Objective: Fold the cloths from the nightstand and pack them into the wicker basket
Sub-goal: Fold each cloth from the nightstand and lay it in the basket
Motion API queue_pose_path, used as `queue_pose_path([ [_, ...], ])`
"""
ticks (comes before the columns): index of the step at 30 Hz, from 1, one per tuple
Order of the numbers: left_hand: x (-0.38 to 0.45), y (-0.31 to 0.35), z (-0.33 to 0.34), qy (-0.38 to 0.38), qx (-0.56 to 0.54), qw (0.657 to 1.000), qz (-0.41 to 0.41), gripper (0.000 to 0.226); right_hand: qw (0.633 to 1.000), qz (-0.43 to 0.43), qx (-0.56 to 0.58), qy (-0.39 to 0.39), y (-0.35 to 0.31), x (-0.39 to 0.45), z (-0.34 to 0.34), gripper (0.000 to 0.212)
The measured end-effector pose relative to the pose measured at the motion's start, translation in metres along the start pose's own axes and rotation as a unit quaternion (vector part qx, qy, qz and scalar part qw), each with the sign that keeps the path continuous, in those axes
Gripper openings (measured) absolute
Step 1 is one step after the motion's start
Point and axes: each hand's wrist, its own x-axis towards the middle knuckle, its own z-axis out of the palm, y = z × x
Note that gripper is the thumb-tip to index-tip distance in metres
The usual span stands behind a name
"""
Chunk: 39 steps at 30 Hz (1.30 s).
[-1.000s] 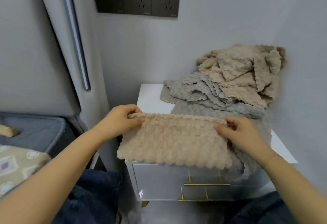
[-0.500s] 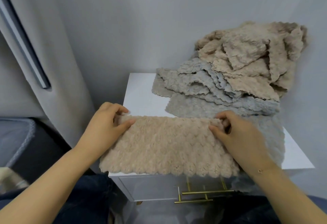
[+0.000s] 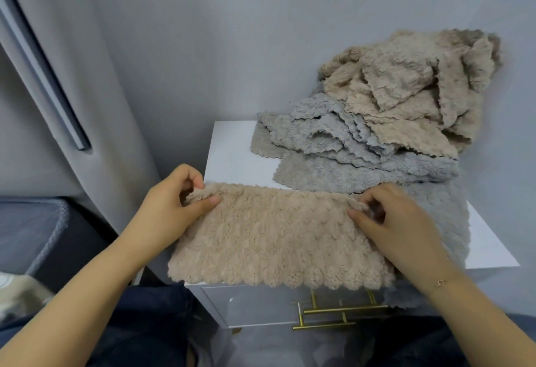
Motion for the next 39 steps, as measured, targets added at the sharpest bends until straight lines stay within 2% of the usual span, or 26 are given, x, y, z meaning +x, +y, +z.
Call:
queue_pose_path([
  [5,-0.003,0.004,-0.011,-0.013,-0.071,0.997,0.018,0.031,0.988,0.076,0.132,-0.014,-0.003,0.007,0.001,0.012],
  [7,-0.003,0.006,-0.012,-0.013,-0.082,0.996,0.027,0.022,0.971,0.098,0.220,-0.002,-0.005,0.008,0.000,0.008],
  [11,-0.004,0.009,-0.011,0.023,-0.069,0.997,0.032,0.006,0.923,0.132,0.361,0.035,-0.006,0.006,-0.008,0.015],
  [15,-0.002,0.012,-0.015,0.048,-0.121,0.991,0.021,0.011,0.892,0.121,0.426,0.090,-0.007,0.005,-0.013,0.013],
  [18,-0.002,0.017,-0.018,0.029,-0.267,0.962,-0.042,0.022,0.880,0.088,0.454,0.112,-0.009,0.005,-0.017,0.011],
  [21,-0.002,0.024,-0.020,0.003,-0.349,0.934,-0.077,0.029,0.875,0.061,0.469,0.099,-0.014,0.005,-0.023,0.018],
  [25,0.010,0.044,-0.031,0.034,-0.384,0.919,-0.076,0.016,0.864,0.064,0.497,0.045,-0.019,0.005,-0.032,0.023],
  [27,0.021,0.053,-0.039,0.066,-0.357,0.929,-0.062,0.012,0.843,0.077,0.533,0.008,-0.024,0.005,-0.034,0.026],
  [30,0.049,0.058,-0.043,0.096,-0.185,0.978,-0.022,0.011,0.811,0.116,0.571,-0.060,-0.030,0.004,-0.029,0.029],
  [32,0.072,0.060,-0.035,0.090,-0.041,0.995,0.005,0.014,0.825,0.129,0.542,-0.096,-0.031,0.003,-0.018,0.029],
  [34,0.095,0.058,-0.017,0.066,0.051,0.996,0.023,0.021,0.854,0.134,0.489,-0.114,-0.030,0.002,-0.007,0.023],
  [36,0.114,0.056,0.003,0.043,0.094,0.994,0.031,0.023,0.885,0.129,0.433,-0.116,-0.027,0.001,0.001,0.018],
  [39,0.138,0.048,0.027,0.025,0.092,0.995,0.027,0.022,0.921,0.103,0.358,-0.117,-0.024,0.002,0.007,0.021],
])
